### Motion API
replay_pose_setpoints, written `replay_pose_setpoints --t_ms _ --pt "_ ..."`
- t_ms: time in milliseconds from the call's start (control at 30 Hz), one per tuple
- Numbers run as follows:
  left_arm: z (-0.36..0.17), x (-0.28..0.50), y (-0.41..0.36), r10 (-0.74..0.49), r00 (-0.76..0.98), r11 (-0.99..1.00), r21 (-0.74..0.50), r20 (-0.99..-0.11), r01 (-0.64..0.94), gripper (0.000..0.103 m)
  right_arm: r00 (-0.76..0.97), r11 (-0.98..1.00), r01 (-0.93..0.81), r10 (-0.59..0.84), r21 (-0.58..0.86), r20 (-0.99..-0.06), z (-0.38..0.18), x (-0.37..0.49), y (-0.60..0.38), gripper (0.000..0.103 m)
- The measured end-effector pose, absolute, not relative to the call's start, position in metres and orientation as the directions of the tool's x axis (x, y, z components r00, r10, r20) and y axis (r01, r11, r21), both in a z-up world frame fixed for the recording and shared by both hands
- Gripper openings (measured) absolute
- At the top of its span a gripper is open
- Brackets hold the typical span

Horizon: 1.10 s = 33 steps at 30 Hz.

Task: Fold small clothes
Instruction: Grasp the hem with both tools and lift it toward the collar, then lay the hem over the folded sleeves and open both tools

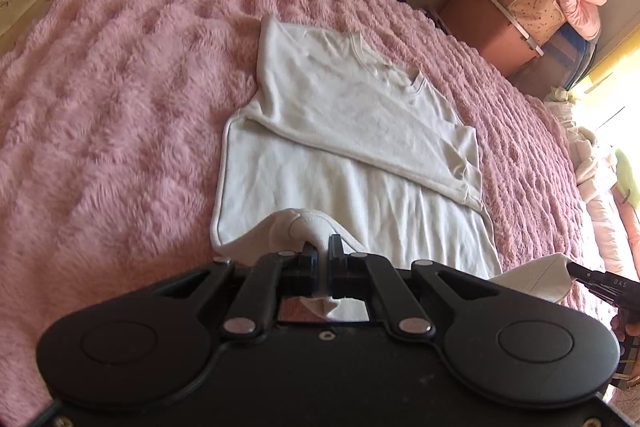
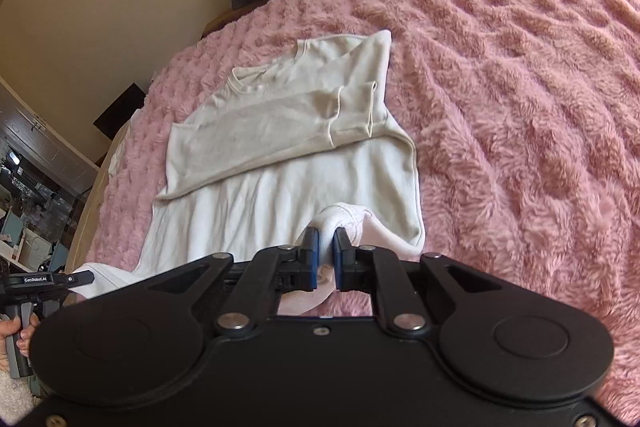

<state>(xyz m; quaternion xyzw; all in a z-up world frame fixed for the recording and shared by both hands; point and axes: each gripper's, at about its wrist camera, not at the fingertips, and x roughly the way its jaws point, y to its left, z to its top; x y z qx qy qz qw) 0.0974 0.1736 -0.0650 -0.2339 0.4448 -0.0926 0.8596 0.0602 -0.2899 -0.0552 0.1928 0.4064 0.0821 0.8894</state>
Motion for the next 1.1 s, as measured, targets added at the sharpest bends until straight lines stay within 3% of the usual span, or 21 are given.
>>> replay_pose_setpoints --t_ms 267,500,767,1067,1100 --pt "-0.037 0.216 0.182 -0.368 0.64 0.873 -0.487 -0.675 -0.012 0.001 0.758 0.886 0.066 0.255 0.459 -0.601 -0.041 0.153 -0.315 0.009" --pt "-0.047 0.328 0.189 -0.345 0.646 0.875 -0.482 -0.681 -0.041 0.001 0.785 0.874 0.074 0.246 0.48 -0.568 -0.048 0.249 -0.316 0.009" --pt "-0.1 0.434 0.203 -0.317 0.597 0.868 -0.48 -0.737 -0.131 0.002 0.769 0.862 0.122 0.23 0.491 -0.596 -0.084 0.348 -0.313 0.009" --pt "-0.144 0.48 0.204 -0.312 0.575 0.852 -0.49 -0.756 -0.183 0.002 0.74 0.865 0.189 0.186 0.465 -0.647 -0.118 0.401 -0.31 0.009" --pt "-0.151 0.482 0.204 -0.302 0.566 0.857 -0.479 -0.767 -0.191 0.007 0.736 0.865 0.196 0.181 0.461 -0.653 -0.121 0.404 -0.31 0.009"
